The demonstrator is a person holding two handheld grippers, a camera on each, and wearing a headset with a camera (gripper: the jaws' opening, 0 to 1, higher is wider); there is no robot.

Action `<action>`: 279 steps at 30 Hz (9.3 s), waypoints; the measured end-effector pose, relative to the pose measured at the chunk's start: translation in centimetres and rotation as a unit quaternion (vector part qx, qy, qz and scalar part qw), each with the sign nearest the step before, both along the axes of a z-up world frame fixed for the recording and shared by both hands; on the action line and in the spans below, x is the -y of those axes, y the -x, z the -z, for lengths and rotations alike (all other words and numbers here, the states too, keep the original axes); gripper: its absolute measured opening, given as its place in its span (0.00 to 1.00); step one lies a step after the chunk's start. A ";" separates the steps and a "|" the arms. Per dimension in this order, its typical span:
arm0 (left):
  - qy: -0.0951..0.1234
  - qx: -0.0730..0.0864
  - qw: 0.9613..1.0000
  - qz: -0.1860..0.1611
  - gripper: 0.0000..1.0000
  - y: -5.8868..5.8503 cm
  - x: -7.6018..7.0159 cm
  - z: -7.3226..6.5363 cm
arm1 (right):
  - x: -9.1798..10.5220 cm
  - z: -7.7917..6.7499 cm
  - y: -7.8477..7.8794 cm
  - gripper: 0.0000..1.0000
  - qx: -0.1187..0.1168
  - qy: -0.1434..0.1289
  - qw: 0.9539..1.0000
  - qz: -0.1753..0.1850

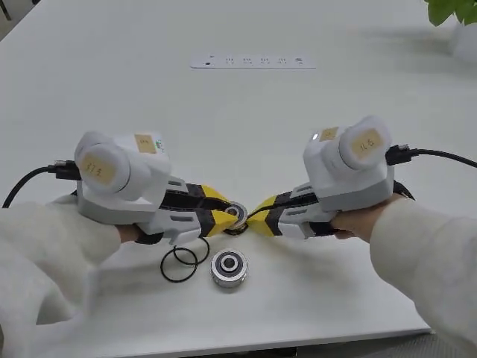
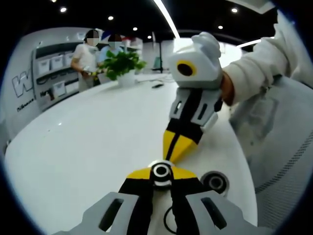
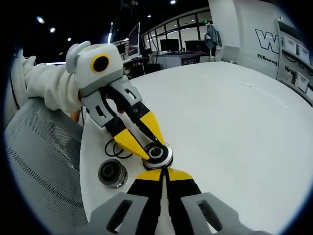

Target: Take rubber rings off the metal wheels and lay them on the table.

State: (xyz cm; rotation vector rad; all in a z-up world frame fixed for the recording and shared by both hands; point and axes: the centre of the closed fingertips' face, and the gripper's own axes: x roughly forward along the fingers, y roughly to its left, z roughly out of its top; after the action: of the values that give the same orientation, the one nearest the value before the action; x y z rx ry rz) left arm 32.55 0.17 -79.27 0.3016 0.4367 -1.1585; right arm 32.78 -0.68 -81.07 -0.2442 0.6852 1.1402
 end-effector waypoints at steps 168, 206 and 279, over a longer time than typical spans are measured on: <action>-0.008 0.004 0.998 -0.066 0.76 4.8 -7.8 -3.9 | -4.0 -0.8 3.2 0.00 -0.120 -0.048 0.991 0.030; -0.010 0.036 0.998 -0.053 0.76 3.7 -7.1 -7.0 | -1.3 -5.2 -0.9 0.14 -0.032 -0.075 0.995 0.063; -0.048 -0.002 0.999 0.019 0.15 -0.5 0.8 0.1 | -0.3 0.1 0.4 0.14 0.004 -0.002 1.000 -0.009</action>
State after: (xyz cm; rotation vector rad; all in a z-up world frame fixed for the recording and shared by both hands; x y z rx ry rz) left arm 33.06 -0.60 -79.40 0.3921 0.4920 -1.1780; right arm 32.35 -0.38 -81.18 -0.2522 0.6758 1.1567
